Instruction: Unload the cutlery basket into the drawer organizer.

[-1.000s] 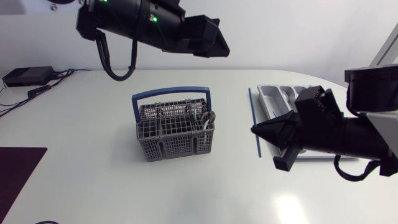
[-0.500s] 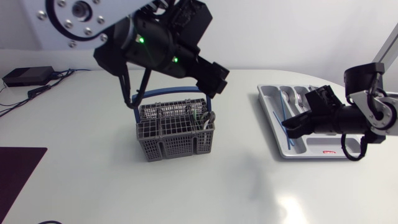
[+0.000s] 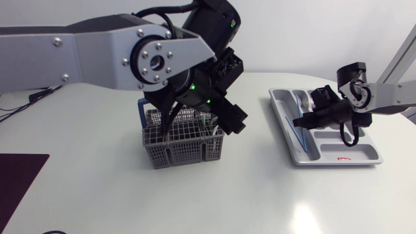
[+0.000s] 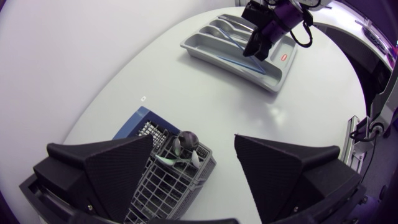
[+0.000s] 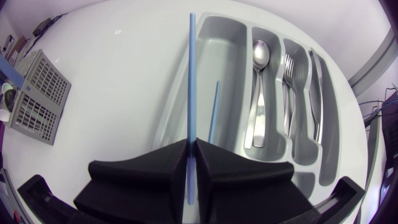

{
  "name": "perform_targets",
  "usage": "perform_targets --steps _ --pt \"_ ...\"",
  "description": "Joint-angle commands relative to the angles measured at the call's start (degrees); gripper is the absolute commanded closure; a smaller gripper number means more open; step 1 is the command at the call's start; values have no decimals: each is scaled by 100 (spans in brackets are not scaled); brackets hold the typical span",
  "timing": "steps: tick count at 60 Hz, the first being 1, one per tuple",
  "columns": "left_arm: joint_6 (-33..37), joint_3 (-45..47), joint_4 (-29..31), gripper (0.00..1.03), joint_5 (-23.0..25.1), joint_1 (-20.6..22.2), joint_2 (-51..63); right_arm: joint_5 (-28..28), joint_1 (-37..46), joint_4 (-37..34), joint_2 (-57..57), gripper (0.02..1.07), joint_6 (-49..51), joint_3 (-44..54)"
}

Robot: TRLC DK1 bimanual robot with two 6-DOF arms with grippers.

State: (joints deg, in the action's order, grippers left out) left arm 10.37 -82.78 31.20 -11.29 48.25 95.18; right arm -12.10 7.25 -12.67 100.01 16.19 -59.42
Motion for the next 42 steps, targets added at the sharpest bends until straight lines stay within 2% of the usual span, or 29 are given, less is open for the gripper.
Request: perform_targets --steps 1,15,42 --pt "44 219 53 13 -110 88 168 41 31 -78 309 101 -195 -193" --pt "44 377 53 13 -365 238 247 261 5 -140 731 101 -256 -421" --pt "79 465 176 13 -436 264 247 322 -21 -175 1109 95 -335 -641"
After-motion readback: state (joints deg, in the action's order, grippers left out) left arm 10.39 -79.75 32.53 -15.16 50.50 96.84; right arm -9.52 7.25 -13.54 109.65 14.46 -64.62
